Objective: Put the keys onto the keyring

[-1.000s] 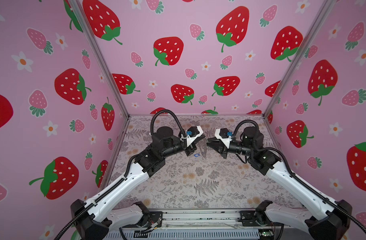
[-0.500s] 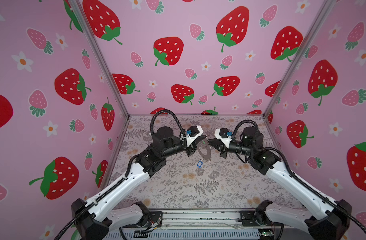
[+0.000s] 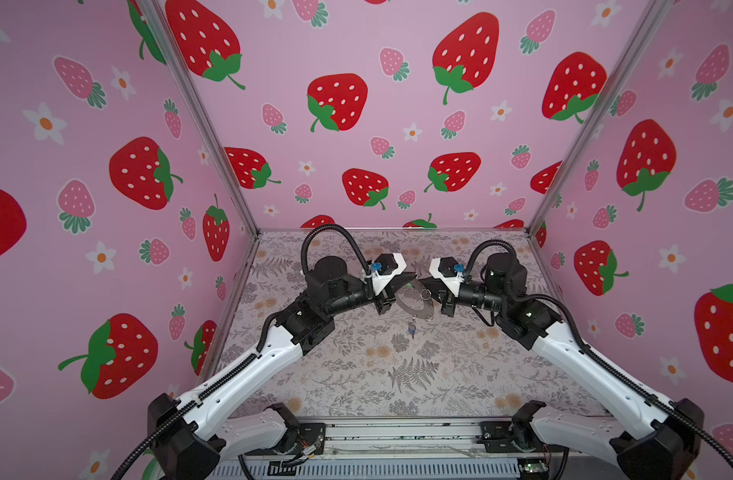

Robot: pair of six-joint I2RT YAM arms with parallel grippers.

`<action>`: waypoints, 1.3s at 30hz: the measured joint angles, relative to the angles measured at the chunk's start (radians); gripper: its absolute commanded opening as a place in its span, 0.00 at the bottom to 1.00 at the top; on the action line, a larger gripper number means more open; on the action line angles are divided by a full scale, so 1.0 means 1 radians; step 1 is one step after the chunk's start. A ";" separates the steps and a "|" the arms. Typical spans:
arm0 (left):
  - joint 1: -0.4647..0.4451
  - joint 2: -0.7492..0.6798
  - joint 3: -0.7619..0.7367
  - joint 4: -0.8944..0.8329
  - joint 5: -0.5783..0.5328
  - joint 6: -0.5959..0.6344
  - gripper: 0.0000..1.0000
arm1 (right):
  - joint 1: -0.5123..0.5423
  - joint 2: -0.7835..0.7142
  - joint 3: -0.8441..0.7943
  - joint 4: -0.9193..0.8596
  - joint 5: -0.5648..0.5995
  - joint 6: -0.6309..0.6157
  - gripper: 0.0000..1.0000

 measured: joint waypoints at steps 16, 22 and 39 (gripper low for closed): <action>0.066 0.014 -0.014 0.055 0.146 -0.050 0.00 | -0.032 -0.136 -0.004 -0.060 0.111 -0.114 0.25; 0.070 0.015 -0.014 0.069 0.184 -0.057 0.00 | -0.036 -0.129 0.013 -0.077 0.065 -0.127 0.23; 0.071 0.020 -0.014 0.068 0.240 -0.056 0.00 | -0.036 -0.071 0.045 -0.079 -0.077 -0.098 0.17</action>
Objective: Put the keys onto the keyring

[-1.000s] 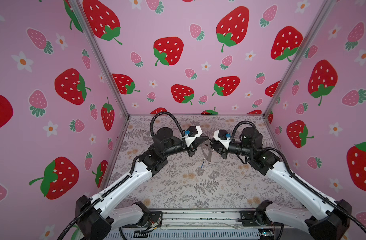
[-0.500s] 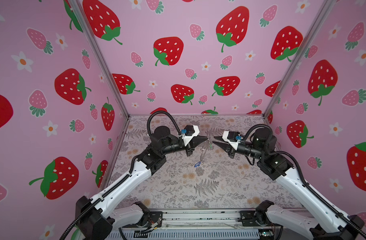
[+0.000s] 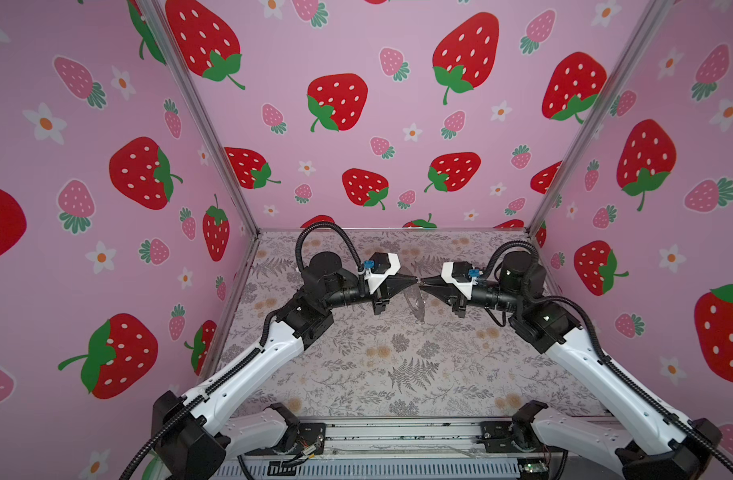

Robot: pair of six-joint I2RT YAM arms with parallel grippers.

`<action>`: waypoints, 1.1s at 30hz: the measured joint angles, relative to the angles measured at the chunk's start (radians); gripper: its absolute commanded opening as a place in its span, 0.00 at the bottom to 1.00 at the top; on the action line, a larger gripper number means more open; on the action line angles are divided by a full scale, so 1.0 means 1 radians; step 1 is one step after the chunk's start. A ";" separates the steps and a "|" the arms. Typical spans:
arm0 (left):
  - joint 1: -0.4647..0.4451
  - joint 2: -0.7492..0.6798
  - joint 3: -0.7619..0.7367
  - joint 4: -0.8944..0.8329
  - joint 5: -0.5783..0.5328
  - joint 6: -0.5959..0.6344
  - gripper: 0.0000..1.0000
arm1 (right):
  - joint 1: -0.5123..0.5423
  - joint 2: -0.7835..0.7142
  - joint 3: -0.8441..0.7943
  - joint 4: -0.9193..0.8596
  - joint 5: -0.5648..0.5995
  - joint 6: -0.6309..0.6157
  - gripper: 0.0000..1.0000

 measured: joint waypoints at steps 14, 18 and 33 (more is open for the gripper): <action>0.000 0.000 0.000 -0.004 0.016 0.003 0.00 | 0.000 0.000 0.000 0.002 -0.006 0.006 0.15; 0.000 0.000 0.000 -0.012 0.022 0.008 0.00 | -0.001 0.000 0.000 0.003 -0.006 0.010 0.15; 0.001 0.000 0.000 -0.016 0.031 0.028 0.00 | -0.002 0.000 0.000 0.002 -0.025 0.026 0.06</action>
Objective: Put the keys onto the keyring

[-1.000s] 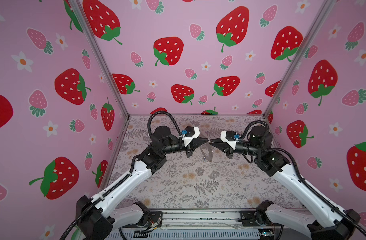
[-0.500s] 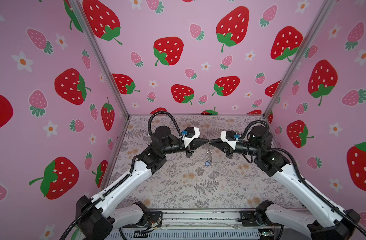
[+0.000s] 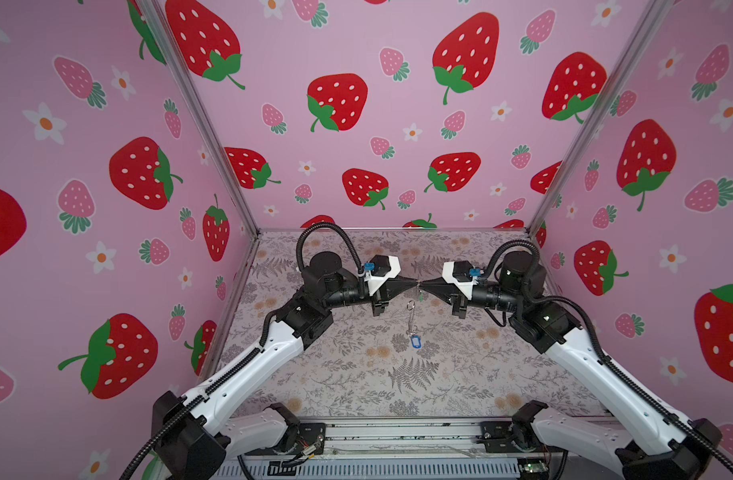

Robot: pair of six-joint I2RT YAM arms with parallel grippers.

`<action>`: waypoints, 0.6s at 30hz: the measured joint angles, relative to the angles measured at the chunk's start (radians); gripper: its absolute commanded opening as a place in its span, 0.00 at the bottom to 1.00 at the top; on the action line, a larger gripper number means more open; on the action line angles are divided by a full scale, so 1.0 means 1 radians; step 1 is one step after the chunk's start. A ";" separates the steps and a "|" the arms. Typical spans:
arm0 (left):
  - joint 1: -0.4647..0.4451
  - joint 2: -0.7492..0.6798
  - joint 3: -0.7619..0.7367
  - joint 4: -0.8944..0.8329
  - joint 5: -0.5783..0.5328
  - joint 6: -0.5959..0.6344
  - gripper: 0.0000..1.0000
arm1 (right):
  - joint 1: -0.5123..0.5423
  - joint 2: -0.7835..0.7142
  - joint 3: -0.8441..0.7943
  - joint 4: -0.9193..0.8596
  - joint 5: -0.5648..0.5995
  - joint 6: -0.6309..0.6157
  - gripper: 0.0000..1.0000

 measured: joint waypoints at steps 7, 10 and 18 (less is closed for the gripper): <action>0.001 0.000 0.003 -0.039 -0.012 0.036 0.26 | -0.002 0.005 0.000 -0.013 -0.005 0.002 0.03; 0.001 0.000 0.014 -0.095 -0.041 0.066 0.33 | -0.004 0.016 0.002 -0.037 0.005 0.001 0.03; -0.009 0.000 0.134 -0.338 -0.186 0.222 0.33 | -0.004 0.117 0.126 -0.206 0.047 -0.006 0.03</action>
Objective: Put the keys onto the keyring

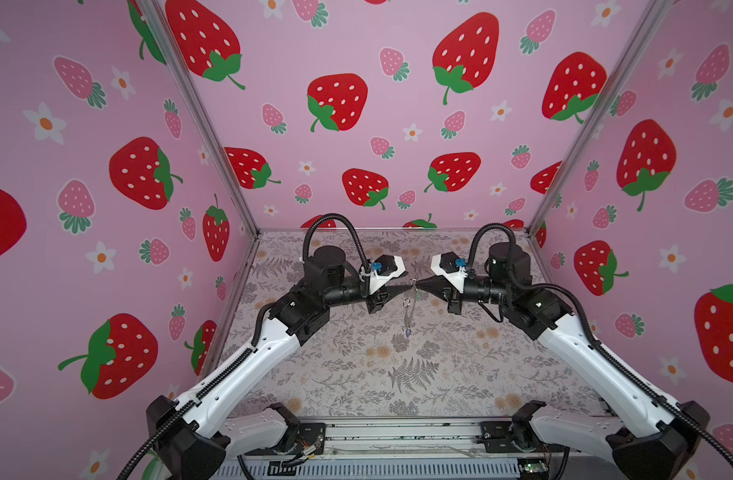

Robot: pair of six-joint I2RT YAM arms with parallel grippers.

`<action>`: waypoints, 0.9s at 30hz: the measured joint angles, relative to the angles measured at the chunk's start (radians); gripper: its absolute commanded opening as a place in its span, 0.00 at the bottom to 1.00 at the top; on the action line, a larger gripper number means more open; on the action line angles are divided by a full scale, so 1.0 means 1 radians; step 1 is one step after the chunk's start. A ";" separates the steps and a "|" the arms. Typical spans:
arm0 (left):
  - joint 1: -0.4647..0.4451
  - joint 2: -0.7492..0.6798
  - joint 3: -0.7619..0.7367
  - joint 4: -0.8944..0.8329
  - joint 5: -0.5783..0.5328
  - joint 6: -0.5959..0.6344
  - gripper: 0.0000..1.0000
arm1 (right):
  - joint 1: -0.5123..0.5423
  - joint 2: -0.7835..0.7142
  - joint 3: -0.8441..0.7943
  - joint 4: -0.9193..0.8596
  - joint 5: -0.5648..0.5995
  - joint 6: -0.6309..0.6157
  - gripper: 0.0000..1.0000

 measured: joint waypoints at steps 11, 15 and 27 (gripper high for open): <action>-0.130 0.058 0.156 -0.248 -0.272 0.217 0.31 | 0.002 0.089 0.114 -0.190 0.040 -0.006 0.02; -0.154 0.096 0.192 -0.303 -0.351 0.261 0.30 | 0.009 0.111 0.138 -0.234 0.052 -0.016 0.02; -0.165 0.118 0.223 -0.372 -0.422 0.314 0.29 | 0.028 0.132 0.183 -0.301 0.066 -0.031 0.02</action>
